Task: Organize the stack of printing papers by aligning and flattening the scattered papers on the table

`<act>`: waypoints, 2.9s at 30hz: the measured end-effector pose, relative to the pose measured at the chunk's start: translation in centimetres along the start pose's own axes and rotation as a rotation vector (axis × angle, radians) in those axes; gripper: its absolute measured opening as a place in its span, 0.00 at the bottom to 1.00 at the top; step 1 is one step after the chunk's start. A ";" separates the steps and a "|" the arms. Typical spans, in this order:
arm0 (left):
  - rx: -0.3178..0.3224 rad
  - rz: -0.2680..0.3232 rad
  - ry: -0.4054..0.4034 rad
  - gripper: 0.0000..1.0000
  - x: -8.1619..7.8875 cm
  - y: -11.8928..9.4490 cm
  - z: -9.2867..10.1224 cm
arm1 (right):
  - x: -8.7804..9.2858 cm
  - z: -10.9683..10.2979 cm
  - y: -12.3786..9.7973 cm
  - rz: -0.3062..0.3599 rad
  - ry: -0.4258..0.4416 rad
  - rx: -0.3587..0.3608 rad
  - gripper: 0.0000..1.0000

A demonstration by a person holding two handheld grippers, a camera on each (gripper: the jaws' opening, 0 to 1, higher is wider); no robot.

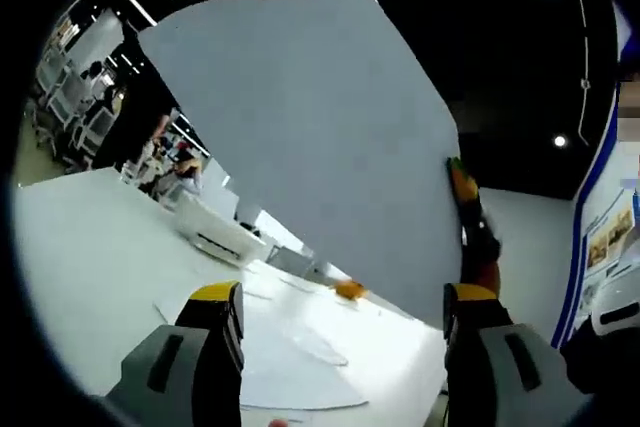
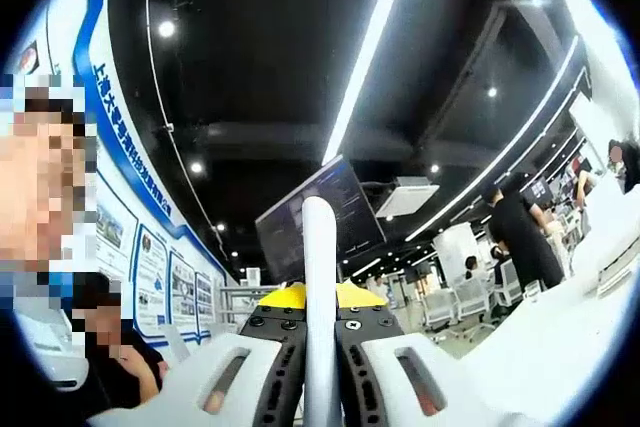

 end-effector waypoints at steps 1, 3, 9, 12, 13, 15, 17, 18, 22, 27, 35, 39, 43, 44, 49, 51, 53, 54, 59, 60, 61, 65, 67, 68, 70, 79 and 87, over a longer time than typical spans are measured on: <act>0.001 0.009 -0.002 0.86 -0.2 0.0 0.0 | 0.0 -0.1 0.0 0.001 -0.001 -0.003 0.03; -0.004 0.029 0.005 0.86 -0.5 -0.1 0.0 | 0.1 -0.1 0.1 0.002 0.002 -0.004 0.03; 0.006 0.076 -0.013 0.85 -1.3 0.0 0.0 | 0.5 -0.2 0.3 -0.005 0.015 -0.009 0.03; 0.019 0.111 -0.034 0.82 -1.8 0.0 0.1 | 0.4 -0.3 0.1 0.000 0.018 -0.009 0.03; 0.024 0.123 -0.041 0.80 -2.0 0.0 0.2 | 0.4 -0.2 0.0 0.004 0.019 -0.006 0.03; 0.037 0.153 -0.059 0.77 -2.4 0.0 0.3 | 0.2 0.0 -0.2 0.020 0.025 0.005 0.03; 0.053 0.178 -0.074 0.72 -2.7 0.0 0.4 | 0.9 0.0 -0.1 0.034 0.039 0.010 0.03; 0.058 0.183 -0.079 0.71 -2.7 -0.1 0.5 | 1.2 0.1 -0.1 0.044 0.050 0.013 0.03; 0.078 0.235 -0.107 0.67 -3.4 -0.2 0.8 | 1.2 0.5 -0.3 0.075 0.096 0.024 0.03; 0.083 0.286 -0.113 0.63 -4.0 -0.4 0.9 | 2.2 1.0 -0.6 0.120 0.149 0.035 0.03; 0.128 0.333 -0.136 0.53 -4.4 -0.7 1.4 | 2.5 1.7 -1.3 0.123 0.154 0.081 0.03; 0.143 0.330 -0.131 0.50 -4.2 -0.5 1.7 | 2.9 1.8 -1.5 0.121 0.159 0.093 0.03; 0.145 0.344 -0.133 0.49 -4.4 -0.5 1.8 | 3.4 1.4 -1.3 0.112 0.151 0.100 0.03; 0.142 0.349 -0.133 0.49 -4.5 -0.5 1.8 | 3.4 1.3 -1.3 0.113 0.148 0.103 0.03; 0.118 0.376 -0.147 0.47 -4.8 -0.6 1.2 | 4.0 1.2 -1.5 0.123 0.139 0.109 0.03; 0.107 0.376 -0.154 0.47 -4.8 -0.6 0.8 | 4.5 1.1 -1.3 0.110 0.148 0.109 0.03; 0.104 0.377 -0.160 0.47 -4.7 -0.6 0.7 | 4.7 1.0 -1.4 0.104 0.155 0.107 0.03; 0.102 0.380 -0.162 0.46 -4.8 -0.6 0.7 | 4.7 1.0 -1.5 0.105 0.157 0.107 0.03; 0.073 0.404 -0.152 0.45 -5.0 -0.7 0.4 | 5.9 0.7 -1.5 0.112 0.182 0.114 0.03; 0.071 0.405 -0.152 0.45 -5.1 -0.7 0.3 | 6.0 0.9 -1.6 0.111 0.189 0.113 0.03; 0.070 0.405 -0.151 0.45 -5.1 -0.7 0.3 | 6.2 0.9 -1.5 0.107 0.192 0.114 0.03; 0.070 0.415 -0.159 0.43 -4.9 -1.0 0.1 | 6.7 1.1 -1.5 0.106 0.201 0.117 0.03; 0.065 0.420 -0.165 0.38 -4.9 -1.0 -0.1 | 6.9 1.3 -1.5 0.104 0.213 0.117 0.03; 0.063 0.420 -0.169 0.36 -4.9 -1.0 -0.2 | 7.0 1.3 -1.4 0.104 0.217 0.116 0.03; 0.061 0.424 -0.177 0.35 -5.0 -1.0 -0.3 | 7.1 1.3 -1.4 0.100 0.215 0.117 0.03; 0.039 0.467 -0.211 0.26 -5.5 -1.7 -0.9 | 7.6 1.1 -1.1 0.069 0.185 0.119 0.03; 0.054 0.473 -0.223 0.06 -5.6 -2.0 -1.1 | 7.0 4.8 -2.5 0.056 0.184 0.132 0.04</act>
Point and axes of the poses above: the point that each gripper's makers call its tool centre point, and the gripper's own axes: y roughly forward along the fingers, z roughly to its right, x roughly out of its underside, the point moved 6 cm from there along -y, roughly backward along the fingers, and after that the axes turned 14 degrees about -x, right-handed, at the moved point
